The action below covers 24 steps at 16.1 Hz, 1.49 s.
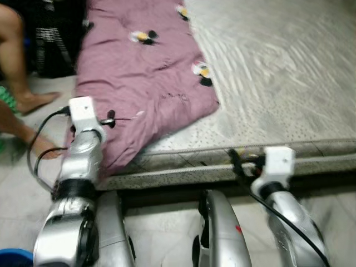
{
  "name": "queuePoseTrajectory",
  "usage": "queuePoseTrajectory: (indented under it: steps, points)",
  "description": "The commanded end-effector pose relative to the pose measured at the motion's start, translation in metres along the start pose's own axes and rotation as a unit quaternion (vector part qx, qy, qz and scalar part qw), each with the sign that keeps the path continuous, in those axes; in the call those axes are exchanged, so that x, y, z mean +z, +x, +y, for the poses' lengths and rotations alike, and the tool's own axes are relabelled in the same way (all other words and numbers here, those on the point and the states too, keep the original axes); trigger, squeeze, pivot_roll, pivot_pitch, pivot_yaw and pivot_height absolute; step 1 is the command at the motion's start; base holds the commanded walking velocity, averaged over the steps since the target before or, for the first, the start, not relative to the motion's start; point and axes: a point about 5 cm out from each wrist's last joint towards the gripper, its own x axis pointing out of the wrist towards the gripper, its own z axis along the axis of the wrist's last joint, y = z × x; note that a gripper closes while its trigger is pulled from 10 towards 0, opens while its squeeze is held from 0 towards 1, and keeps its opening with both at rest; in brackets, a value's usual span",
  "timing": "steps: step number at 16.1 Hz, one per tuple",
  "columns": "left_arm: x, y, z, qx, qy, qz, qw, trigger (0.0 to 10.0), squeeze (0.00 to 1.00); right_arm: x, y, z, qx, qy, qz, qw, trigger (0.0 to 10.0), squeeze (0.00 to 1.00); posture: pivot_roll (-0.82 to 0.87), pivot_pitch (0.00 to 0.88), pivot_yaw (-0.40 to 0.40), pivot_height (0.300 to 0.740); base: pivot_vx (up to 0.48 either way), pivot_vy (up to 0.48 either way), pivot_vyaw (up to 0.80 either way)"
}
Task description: Clean up the room
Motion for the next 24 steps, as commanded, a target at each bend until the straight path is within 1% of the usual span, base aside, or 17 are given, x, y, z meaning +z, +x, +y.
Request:
queuePoseTrajectory:
  steps: [1,3,4,5,6,8,9,11,14,15,16,17,20,21,22,23,24]
  points:
    - [-0.004,0.002,-0.009,-0.014,0.009,0.014,1.0,10.0,0.0,0.006,-0.004,-0.004,-0.01,0.001,-0.006,1.0,10.0,0.0,-0.2,0.181,-0.044,0.533,0.0,0.0,0.0]
    - [-0.01,0.005,-0.037,-0.065,0.041,0.033,0.996,10.0,0.0,0.008,-0.007,-0.007,-0.018,-0.001,0.0,1.0,10.0,0.0,-0.21,0.176,-0.041,0.533,0.0,0.0,0.0]
    - [-0.021,0.003,-0.053,-0.104,0.067,0.055,0.991,10.0,0.0,0.009,-0.006,-0.007,-0.018,-0.001,0.001,1.0,10.0,0.0,-0.21,0.17,-0.04,0.533,0.0,0.0,0.0]
    - [-0.035,-0.002,-0.068,-0.15,0.097,0.081,0.98,10.0,0.0,0.009,-0.004,-0.005,-0.017,0.0,0.0,1.0,10.0,0.0,-0.2,0.166,-0.04,0.533,0.0,0.0,0.0]
    - [-0.039,-0.003,-0.071,-0.162,0.105,0.087,0.977,10.0,0.0,0.01,-0.004,-0.004,-0.016,0.0,0.0,1.0,10.0,0.0,-0.2,0.166,-0.04,0.533,0.0,0.0,0.0]
    - [-0.06,-0.014,-0.092,-0.243,0.15,0.114,0.952,10.0,0.0,0.011,0.001,-0.003,-0.013,0.002,-0.001,1.0,10.0,0.0,-0.19,0.153,-0.042,0.533,0.0,0.0,0.0]
    - [-0.075,-0.024,-0.105,-0.308,0.191,0.128,0.923,10.0,0.0,0.012,0.004,-0.001,-0.009,0.002,-0.003,1.0,10.0,0.0,-0.19,0.146,-0.044,0.533,0.0,0.0,0.0]
    - [-0.09,-0.036,-0.117,-0.37,0.241,0.135,0.887,10.0,0.0,0.014,0.008,0.001,-0.005,0.002,-0.007,1.0,10.0,0.0,-0.18,0.138,-0.047,0.533,0.0,0.0,0.0]
    - [-0.113,-0.062,-0.131,-0.459,0.33,0.12,0.816,10.0,0.0,0.016,0.016,0.005,0.003,0.002,-0.011,1.0,10.0,0.0,-0.15,0.122,-0.049,0.533,0.0,0.0,0.0]
    - [-0.116,-0.067,-0.132,-0.467,0.339,0.117,0.809,10.0,0.0,0.016,0.017,0.005,0.004,0.003,-0.012,1.0,10.0,0.0,-0.15,0.122,-0.049,0.533,0.0,0.0,0.0]
    - [-0.121,-0.076,-0.135,-0.491,0.357,0.108,0.787,10.0,0.0,0.016,0.018,0.006,0.005,0.003,-0.013,1.0,10.0,0.0,-0.15,0.117,-0.047,0.533,0.0,0.0,0.0]
    - [-0.123,-0.081,-0.137,-0.501,0.368,0.096,0.777,10.0,0.0,0.016,0.019,0.007,0.005,0.004,-0.013,1.0,10.0,0.0,-0.15,0.115,-0.046,0.533,0.0,0.0,0.0]
    - [-0.113,-0.086,-0.13,-0.492,0.407,0.046,0.768,10.0,0.0,0.016,0.022,0.006,-0.005,-0.003,-0.021,1.0,10.0,0.0,-0.14,0.102,-0.041,0.533,0.0,0.0,0.0]
    - [-0.113,-0.087,-0.128,-0.493,0.404,0.047,0.769,10.0,0.0,0.017,0.023,0.003,-0.018,-0.014,-0.024,0.999,10.0,0.0,-0.13,0.098,-0.04,0.533,0.0,0.0,0.0]
    - [-0.113,-0.089,-0.122,-0.489,0.403,0.049,0.772,10.0,0.0,0.023,0.027,-0.008,-0.064,-0.05,-0.045,0.996,10.0,0.0,-0.12,0.092,-0.04,0.533,0.0,0.0,0.0]
    - [-0.113,-0.089,-0.118,-0.483,0.404,0.049,0.775,10.0,0.0,0.027,0.03,-0.012,-0.08,-0.067,-0.052,0.993,10.0,0.0,-0.12,0.09,-0.04,0.533,0.0,0.0,0.0]
    - [-0.109,-0.087,-0.112,-0.466,0.413,0.04,0.781,10.0,0.0,0.032,0.037,-0.016,-0.067,-0.055,-0.056,0.995,10.0,0.0,-0.11,0.084,-0.041,0.533,0.0,0.0,0.0]
